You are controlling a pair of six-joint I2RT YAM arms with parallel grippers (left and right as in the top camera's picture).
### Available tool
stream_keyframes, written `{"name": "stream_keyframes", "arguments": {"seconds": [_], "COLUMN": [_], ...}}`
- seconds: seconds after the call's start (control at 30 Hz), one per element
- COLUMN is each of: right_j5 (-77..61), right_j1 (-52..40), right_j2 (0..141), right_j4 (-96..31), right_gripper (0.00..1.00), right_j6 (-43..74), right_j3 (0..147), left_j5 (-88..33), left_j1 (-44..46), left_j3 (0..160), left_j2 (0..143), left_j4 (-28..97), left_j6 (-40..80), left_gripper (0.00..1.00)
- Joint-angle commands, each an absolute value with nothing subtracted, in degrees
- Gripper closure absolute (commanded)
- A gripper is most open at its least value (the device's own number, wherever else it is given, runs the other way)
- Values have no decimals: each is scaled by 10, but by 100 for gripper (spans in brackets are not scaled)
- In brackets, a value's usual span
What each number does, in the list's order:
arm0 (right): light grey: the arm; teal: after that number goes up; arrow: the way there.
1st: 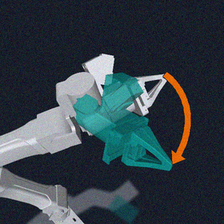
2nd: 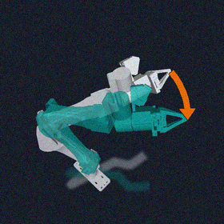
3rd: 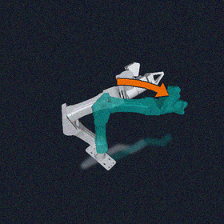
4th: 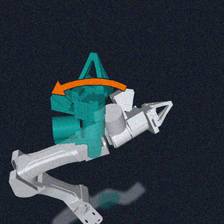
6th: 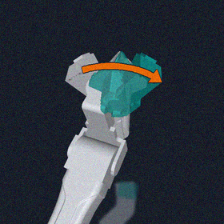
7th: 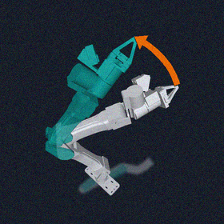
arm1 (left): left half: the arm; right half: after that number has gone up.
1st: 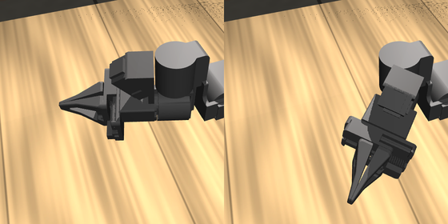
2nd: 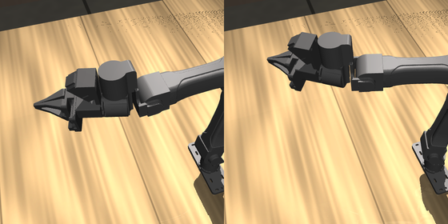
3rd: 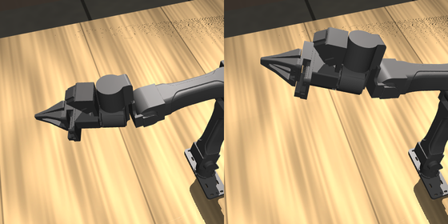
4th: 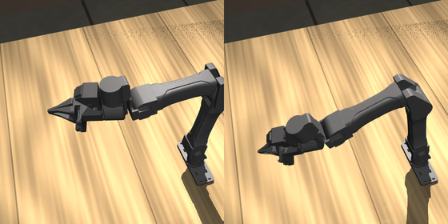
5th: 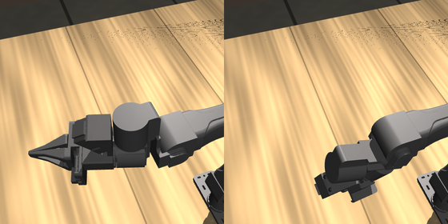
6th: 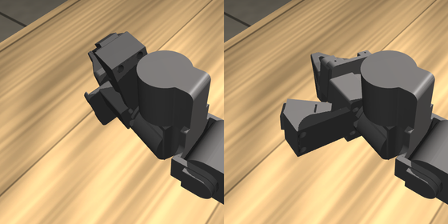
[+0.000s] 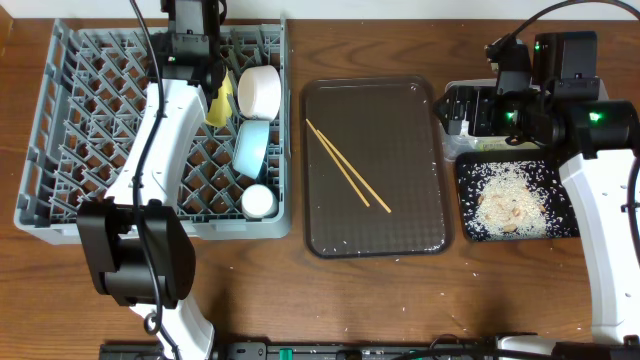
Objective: Sort waste into correct bins and load items into the dishwasher
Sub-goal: 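Stand the yellow plate upright in the rack and release it, then move the left gripper to the chopsticks on the tray and grasp one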
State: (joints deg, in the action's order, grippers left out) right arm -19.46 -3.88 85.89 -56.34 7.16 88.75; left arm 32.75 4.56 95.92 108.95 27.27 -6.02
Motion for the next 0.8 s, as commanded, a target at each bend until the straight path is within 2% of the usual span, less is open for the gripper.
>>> {"name": "stream_keyframes", "arguments": {"seconds": [0.0,0.1,0.23,0.33,0.63,0.77], "right_j5": [-193,-193,-193,-193,-193,-193], "right_j1": [-39,-39,-39,-39,-39,-39], "right_j2": [862,862,862,862,862,862], "right_j4": [-564,-564,-564,-564,-564,-564], "right_gripper": [1,1,1,1,1,1], "right_j6": [72,72,72,72,72,72], "right_j3": [888,888,888,888,888,888], "left_j5": [277,208,50,-36,-68,-64], "left_j1": [46,46,52,63,157,213], "left_j3": [969,969,969,969,967,956], "left_j2": [1049,1009,959,945,952,978], "left_j4": [297,334,405,445,477,477], "left_j6": [-6,37,120,139,173,249], "left_gripper": [47,38,37,37,37,36]}}
